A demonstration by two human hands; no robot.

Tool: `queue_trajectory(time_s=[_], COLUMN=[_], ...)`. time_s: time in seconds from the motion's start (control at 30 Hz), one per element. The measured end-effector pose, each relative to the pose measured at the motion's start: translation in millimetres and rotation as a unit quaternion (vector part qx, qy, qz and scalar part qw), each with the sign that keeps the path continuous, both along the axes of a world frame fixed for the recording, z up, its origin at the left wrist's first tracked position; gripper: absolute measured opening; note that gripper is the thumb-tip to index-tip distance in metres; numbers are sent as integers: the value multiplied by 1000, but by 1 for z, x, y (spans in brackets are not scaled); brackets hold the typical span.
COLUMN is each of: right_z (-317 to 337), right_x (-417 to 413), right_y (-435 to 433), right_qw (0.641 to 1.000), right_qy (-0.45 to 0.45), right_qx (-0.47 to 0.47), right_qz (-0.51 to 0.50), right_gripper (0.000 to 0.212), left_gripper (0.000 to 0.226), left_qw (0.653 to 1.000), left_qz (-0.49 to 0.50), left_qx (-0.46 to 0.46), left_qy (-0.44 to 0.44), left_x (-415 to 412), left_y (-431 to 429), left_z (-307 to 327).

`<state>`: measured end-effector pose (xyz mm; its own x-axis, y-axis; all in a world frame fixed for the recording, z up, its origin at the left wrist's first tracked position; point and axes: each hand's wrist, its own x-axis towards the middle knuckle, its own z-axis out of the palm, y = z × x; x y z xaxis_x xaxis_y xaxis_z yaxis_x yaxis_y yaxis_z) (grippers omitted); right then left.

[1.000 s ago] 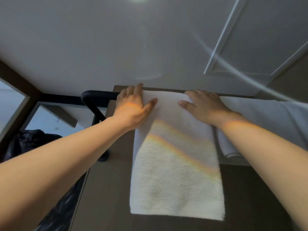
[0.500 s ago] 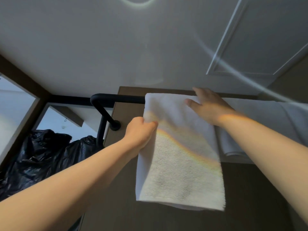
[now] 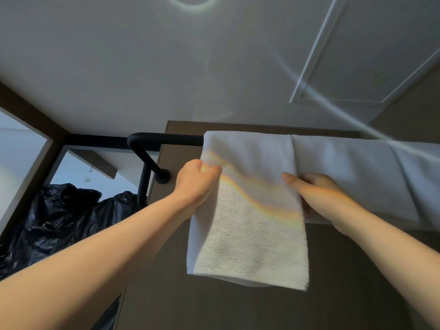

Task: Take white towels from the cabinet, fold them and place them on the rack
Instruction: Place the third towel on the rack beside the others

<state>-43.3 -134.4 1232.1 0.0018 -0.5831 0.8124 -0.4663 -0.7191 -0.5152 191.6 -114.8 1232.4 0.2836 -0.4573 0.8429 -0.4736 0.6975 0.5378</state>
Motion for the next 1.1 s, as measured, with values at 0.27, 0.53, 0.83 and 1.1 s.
queue_trajectory(time_s=[0.27, 0.53, 0.83, 1.1], right_z=[8, 13, 72, 104], right_x=[7, 15, 22, 23], right_y=[5, 15, 4, -21], right_qw=[995, 983, 973, 977], right_qy=[-55, -155, -134, -87], right_qx=[54, -84, -187, -166], right_qz=[60, 49, -35, -98], right_gripper=[27, 11, 26, 35], left_gripper=[30, 10, 36, 43], left_qw=[1000, 993, 986, 988], left_qz=[-4, 34, 39, 104], left_qx=[-5, -112, -162, -117], left_qy=[-6, -9, 0, 1], left_x=[6, 12, 11, 13], left_y=[6, 19, 9, -17], left_z=[0, 6, 62, 92])
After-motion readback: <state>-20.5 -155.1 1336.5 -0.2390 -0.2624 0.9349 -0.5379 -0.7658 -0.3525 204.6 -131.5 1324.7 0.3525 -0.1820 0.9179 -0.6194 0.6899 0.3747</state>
